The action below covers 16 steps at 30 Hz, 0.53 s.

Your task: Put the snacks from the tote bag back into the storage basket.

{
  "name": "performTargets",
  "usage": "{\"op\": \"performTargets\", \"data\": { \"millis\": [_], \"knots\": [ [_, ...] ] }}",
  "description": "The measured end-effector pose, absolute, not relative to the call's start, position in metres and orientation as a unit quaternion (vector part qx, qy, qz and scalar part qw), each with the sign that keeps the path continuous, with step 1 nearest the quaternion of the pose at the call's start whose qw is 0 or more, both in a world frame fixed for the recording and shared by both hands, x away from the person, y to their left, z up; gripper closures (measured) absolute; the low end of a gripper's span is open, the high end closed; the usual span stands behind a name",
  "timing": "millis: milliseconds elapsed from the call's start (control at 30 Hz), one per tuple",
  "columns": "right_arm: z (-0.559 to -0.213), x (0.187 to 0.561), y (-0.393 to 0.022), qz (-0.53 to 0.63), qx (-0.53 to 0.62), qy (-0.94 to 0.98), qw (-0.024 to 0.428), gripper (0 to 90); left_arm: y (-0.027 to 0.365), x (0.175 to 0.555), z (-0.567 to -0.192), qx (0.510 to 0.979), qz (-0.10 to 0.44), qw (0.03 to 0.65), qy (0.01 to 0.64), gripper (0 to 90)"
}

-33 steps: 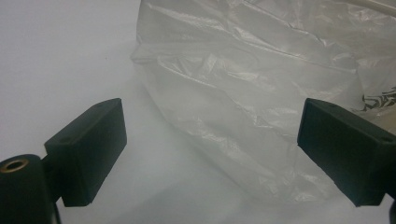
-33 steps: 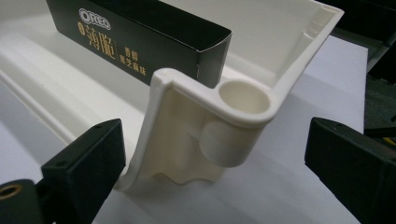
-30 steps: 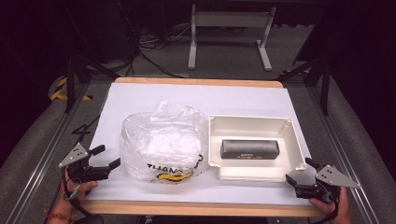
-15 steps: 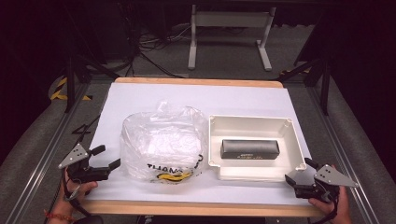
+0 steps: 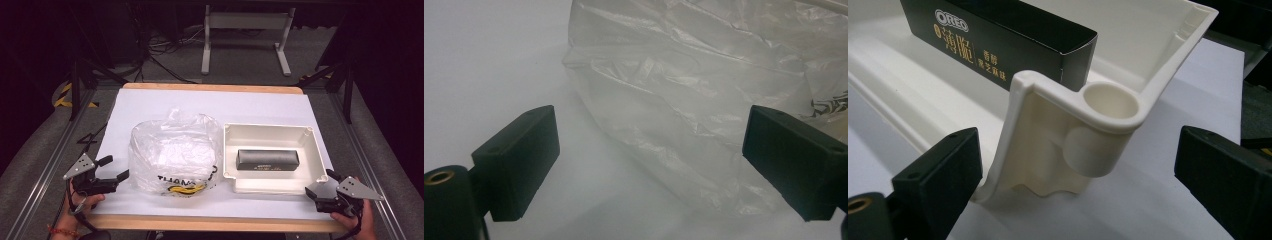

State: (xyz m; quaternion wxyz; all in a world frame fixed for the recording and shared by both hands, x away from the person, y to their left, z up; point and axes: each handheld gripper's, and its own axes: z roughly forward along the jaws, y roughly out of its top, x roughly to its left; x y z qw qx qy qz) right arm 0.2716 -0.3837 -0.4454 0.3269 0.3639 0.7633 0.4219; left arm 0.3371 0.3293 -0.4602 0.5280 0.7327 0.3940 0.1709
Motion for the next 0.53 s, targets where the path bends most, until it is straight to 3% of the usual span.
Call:
{"op": "performTargets", "data": {
  "millis": [533],
  "knots": [
    [-0.4455,0.2717,-0.3838,0.423,0.364,0.763,0.326,5.9,0.3294,0.3373,-0.4603,0.732,0.169,0.528,0.395,9.0]
  ]
}}
